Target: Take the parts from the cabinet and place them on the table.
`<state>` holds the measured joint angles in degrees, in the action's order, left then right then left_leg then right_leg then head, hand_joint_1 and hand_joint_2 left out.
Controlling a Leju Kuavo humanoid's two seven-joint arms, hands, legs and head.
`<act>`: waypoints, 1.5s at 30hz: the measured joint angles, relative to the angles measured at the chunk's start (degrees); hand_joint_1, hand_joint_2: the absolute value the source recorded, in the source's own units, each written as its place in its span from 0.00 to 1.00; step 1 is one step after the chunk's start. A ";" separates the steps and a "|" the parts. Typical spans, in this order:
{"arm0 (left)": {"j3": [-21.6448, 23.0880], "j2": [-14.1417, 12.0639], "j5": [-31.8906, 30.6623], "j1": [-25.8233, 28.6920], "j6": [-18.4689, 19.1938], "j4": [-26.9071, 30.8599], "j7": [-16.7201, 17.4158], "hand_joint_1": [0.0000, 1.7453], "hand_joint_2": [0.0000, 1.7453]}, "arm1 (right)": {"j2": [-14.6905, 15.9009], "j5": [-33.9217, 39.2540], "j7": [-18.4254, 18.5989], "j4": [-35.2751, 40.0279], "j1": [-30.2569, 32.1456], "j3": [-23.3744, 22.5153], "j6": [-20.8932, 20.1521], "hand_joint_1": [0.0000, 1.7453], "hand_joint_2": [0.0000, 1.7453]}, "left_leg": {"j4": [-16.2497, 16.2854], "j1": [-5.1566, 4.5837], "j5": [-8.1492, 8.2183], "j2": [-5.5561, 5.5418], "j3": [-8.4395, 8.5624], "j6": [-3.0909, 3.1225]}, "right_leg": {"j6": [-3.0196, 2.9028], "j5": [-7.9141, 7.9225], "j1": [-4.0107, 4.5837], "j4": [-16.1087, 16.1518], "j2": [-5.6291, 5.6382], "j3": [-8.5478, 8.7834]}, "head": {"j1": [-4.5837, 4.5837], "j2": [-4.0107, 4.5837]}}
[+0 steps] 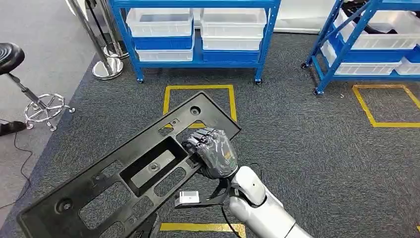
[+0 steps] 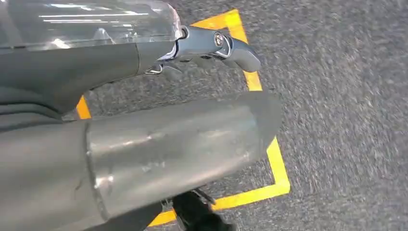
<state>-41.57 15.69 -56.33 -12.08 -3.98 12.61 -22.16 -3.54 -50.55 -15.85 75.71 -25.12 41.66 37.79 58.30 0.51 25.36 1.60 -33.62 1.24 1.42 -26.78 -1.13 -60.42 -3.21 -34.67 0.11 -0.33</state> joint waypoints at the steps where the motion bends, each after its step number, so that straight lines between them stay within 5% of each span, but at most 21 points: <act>1: 0.02 -0.04 0.11 -0.08 0.00 0.00 -0.02 0.00 0.00 | -0.02 0.02 -0.15 0.19 0.01 0.00 -0.04 1.00 1.00 | 0.76 -0.44 0.44 0.22 -0.35 -0.43 | -0.66 -0.19 0.47 0.08 0.14 -0.16 | 0.02 0.00; 4: 0.07 -0.07 0.31 -0.05 0.00 0.00 -0.11 0.00 0.00 | 0.02 0.02 -0.20 0.48 0.17 0.00 -0.31 1.00 1.00 | 0.56 -0.34 0.41 1.46 -0.20 -1.05 | -1.67 0.01 0.66 -0.22 2.09 -0.66 | 0.02 0.00; 10: 0.09 -0.07 0.33 -0.12 0.02 0.00 -0.11 0.00 0.00 | 0.02 0.02 -0.20 0.50 0.17 0.00 -0.31 1.00 1.00 | 1.06 -0.19 1.04 1.29 -0.49 -1.62 | -2.33 0.42 0.20 0.14 2.61 -0.53 | 0.04 0.00; 11: 0.09 -0.07 0.46 -0.13 -0.02 0.00 -0.15 0.00 0.00 | -0.02 0.04 -0.26 0.65 0.15 0.00 -0.37 1.00 1.00 | 6.63 0.06 5.11 -0.50 -2.60 -2.14 | -2.74 0.60 0.13 0.17 3.40 -0.68 | 0.04 0.00; 12: 0.07 -0.09 0.92 0.10 -0.04 0.00 -0.70 0.00 0.00 | -0.04 0.35 -0.87 0.63 0.18 0.00 -0.98 1.00 1.00 | 17.34 0.12 9.40 -0.98 -7.39 -2.41 | -2.83 0.66 0.32 0.09 4.55 -0.89 | 0.02 0.00; 13: 0.07 -0.11 0.94 0.21 -0.02 0.00 -1.03 0.00 0.00 | -0.04 0.42 -1.01 0.63 0.19 0.02 -1.05 1.00 1.00 | 18.42 0.12 9.12 -1.02 -7.95 -2.31 | -2.84 0.66 0.37 0.05 5.05 -0.91 | 0.04 0.00; 16: 0.07 -0.13 1.62 0.33 -0.04 0.00 -1.57 0.00 0.00 | -0.44 1.44 -1.60 0.63 0.01 0.02 -1.33 1.00 1.00 | 7.21 0.10 2.11 -2.19 -2.60 -1.34 | -2.77 0.71 0.47 0.02 7.01 -0.63 | 0.04 0.00; 17: 0.04 -0.15 1.70 0.33 -0.07 0.00 -1.68 0.00 0.00 | -0.74 1.59 -1.59 0.63 -0.12 0.02 -1.33 1.00 1.00 | 2.32 0.03 0.30 -4.17 -0.44 -0.80 | -2.73 0.73 0.46 0.04 7.52 -0.53 | 0.02 0.00; 18: 0.04 -0.44 1.70 0.34 -0.07 0.00 -1.70 0.00 0.00 | -0.92 1.68 -1.59 0.63 -0.30 0.02 -1.35 1.00 1.00 | 1.45 0.29 1.27 -6.77 0.24 -0.37 | -2.32 0.95 0.43 0.16 7.83 -0.81 | -0.02 0.00; 22: 0.00 -0.46 1.75 0.61 -0.13 0.00 -1.88 0.00 0.00 | -1.16 1.92 -1.94 0.63 -0.58 0.07 -1.53 1.00 1.00 | -0.52 -0.17 0.56 -4.68 0.79 0.12 | -0.70 1.92 -0.04 0.95 10.26 -1.37 | 0.07 0.00; 23: 0.00 -0.39 1.73 0.57 -0.13 0.00 -1.88 0.00 0.00 | -1.12 1.90 -2.01 0.59 -0.62 0.07 -1.62 1.00 1.00 | -1.59 0.67 -0.11 -3.60 1.34 0.16 | -0.69 1.58 -0.08 0.43 9.50 -1.36 | 0.07 0.00; 25: 0.00 -0.37 1.75 0.41 -0.24 0.00 -1.88 0.00 0.00 | -1.07 1.92 -2.10 0.52 -1.38 0.09 -1.62 1.00 1.00 | -2.38 0.23 -0.43 -2.23 1.60 0.99 | -0.28 -2.12 0.40 -4.78 4.84 -4.12 | -0.18 0.00; 28: -0.02 -0.37 1.77 0.67 -0.33 0.00 -1.75 0.00 0.00 | -0.92 1.92 -2.10 0.46 -1.50 0.11 -1.64 1.00 1.00 | -2.11 0.06 -0.28 0.15 1.42 1.00 | 0.29 -5.54 0.13 -14.24 3.71 -8.68 | -0.22 0.00; 30: -0.02 -0.28 1.79 0.72 -0.35 0.00 -1.68 0.00 0.00 | -0.57 1.86 -2.05 0.48 -1.54 0.11 -1.62 1.00 1.00 | -1.59 0.11 -0.01 1.60 1.19 0.76 | 0.58 -2.48 -0.15 -10.72 3.22 -6.75 | -0.22 0.00; 32: -0.02 -0.04 1.77 0.60 -0.68 0.00 -1.88 0.00 0.00 | -0.37 1.86 -1.97 0.72 -1.64 0.09 -1.55 1.00 1.00 | -0.52 0.18 0.66 2.81 1.07 0.25 | 0.62 1.56 -0.28 -1.24 0.75 -1.20 | -0.22 0.00; 33: -0.02 -0.04 1.70 0.47 -1.05 0.00 -2.06 0.00 0.00 | -0.28 1.84 -1.97 0.96 -1.72 0.04 -1.55 1.00 1.00 | 0.06 -0.23 1.03 3.20 0.75 -0.22 | 0.07 0.13 0.35 -0.30 -1.18 -0.88 | -0.24 0.00; 37: 0.13 -0.04 1.09 0.06 -2.25 0.00 -3.15 0.00 0.00 | -0.02 1.81 -2.01 2.01 -1.77 -0.57 -1.46 1.00 1.00 | 0.45 -0.24 1.36 5.13 0.89 -1.50 | -1.61 1.01 0.41 -0.15 1.47 -1.58 | -0.22 0.00; 40: 0.24 -0.28 0.90 -0.07 -2.43 0.00 -3.50 0.00 0.00 | -0.07 1.33 -2.12 2.40 -2.30 -0.81 -1.46 1.00 1.00 | 5.83 0.22 5.83 -0.12 -1.23 -2.43 | -2.57 1.63 -0.08 0.22 2.90 -1.70 | -0.15 0.00; 42: 0.24 -0.61 1.05 0.05 -2.43 0.00 -3.61 0.00 0.00 | -0.28 1.05 -2.23 2.40 -2.71 -0.81 -1.49 1.00 1.00 | 15.06 0.21 10.00 -1.04 -5.38 -2.57 | -2.84 1.82 0.15 0.19 4.30 -2.05 | -0.17 0.00; 43: 0.24 -0.81 1.18 0.06 -2.43 0.00 -3.67 0.00 0.00 | -0.28 0.74 -2.23 2.40 -2.74 -0.81 -1.49 1.00 1.00 | 17.66 0.21 10.38 -1.06 -6.61 -2.52 | -2.92 1.89 0.27 0.14 4.96 -2.15 | -0.17 0.00; 45: 0.24 -1.09 1.31 -0.01 -2.40 0.00 -3.80 0.00 0.00 | -0.28 0.52 -2.23 2.40 -2.89 -0.83 -1.49 1.00 1.00 | 15.32 0.17 7.69 -1.18 -5.53 -2.01 | -2.88 1.98 0.43 0.06 6.41 -2.21 | -0.17 0.00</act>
<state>-41.33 14.60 -55.02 -12.09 -6.38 12.61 -25.97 -3.82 -50.03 -18.08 78.12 -28.00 40.83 36.30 73.61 0.67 33.05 0.43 -39.15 -0.77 -1.46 -24.80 -0.70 -60.36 3.20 -36.89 -0.07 -0.33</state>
